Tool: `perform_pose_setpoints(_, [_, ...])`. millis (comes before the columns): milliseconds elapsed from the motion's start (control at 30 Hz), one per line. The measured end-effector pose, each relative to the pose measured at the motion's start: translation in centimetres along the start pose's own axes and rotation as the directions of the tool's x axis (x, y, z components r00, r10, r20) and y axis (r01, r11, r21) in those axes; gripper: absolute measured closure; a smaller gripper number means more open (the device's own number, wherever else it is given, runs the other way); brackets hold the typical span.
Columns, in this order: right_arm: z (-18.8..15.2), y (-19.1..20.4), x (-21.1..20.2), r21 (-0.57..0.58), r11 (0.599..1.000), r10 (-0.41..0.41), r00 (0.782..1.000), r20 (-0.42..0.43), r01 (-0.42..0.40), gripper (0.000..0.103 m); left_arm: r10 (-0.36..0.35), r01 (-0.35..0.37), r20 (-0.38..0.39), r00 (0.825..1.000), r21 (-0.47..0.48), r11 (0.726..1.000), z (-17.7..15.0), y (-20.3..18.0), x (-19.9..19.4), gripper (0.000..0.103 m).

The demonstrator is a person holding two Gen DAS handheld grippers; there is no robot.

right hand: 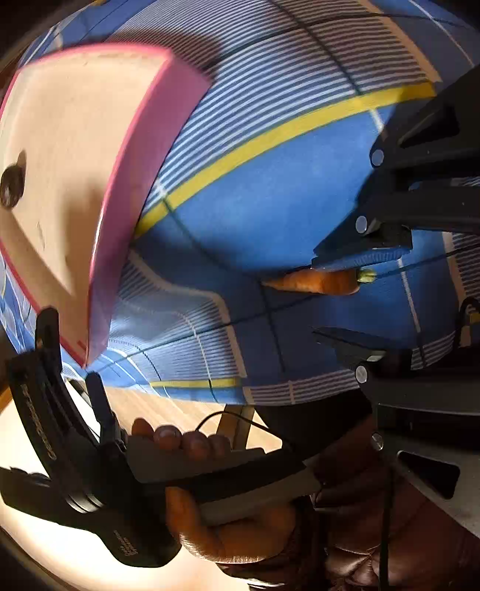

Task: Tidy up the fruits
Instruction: 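Lift the carrot with the right gripper and carry it over the tray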

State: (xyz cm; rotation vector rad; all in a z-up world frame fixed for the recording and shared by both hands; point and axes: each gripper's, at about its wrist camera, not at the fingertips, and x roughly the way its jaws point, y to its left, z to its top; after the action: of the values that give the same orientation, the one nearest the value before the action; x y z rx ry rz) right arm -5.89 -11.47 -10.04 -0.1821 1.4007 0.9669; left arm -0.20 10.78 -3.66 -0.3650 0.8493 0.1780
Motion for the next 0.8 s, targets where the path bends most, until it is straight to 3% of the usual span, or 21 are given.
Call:
perform_pose_setpoints(267, [0.6, 1.1, 1.5, -0.119, 0.989, -0.105, 0.986, -0.132, 0.090, 0.075, -0.006, 0.006, -0.003, 1.000, -0.004, 1.000, 0.0, 0.0, -0.1, 0.007])
perform_pose_setpoints(400, [0.9, 1.5, 2.5, -0.136, 0.984, -0.134, 0.981, -0.139, 0.116, 0.080, -0.007, 0.007, 0.002, 1.000, -0.007, 1.000, 0.1, 0.0, -0.3, 0.007])
perform_pose_setpoints(600, [-0.2, 1.3, 0.4, -0.107, 0.987, -0.124, 0.990, -0.070, 0.116, 0.081, -0.007, 0.008, 0.018, 1.000, -0.012, 1.000, 0.2, 0.2, -0.7, 0.007])
perform_pose_setpoints(800, [-0.3, 2.0, -6.3, -0.093, 0.989, -0.106, 0.987, 0.121, 0.118, 0.081, -0.001, 0.002, 0.037, 0.999, -0.016, 1.000, 0.5, 0.4, -0.9, 0.007])
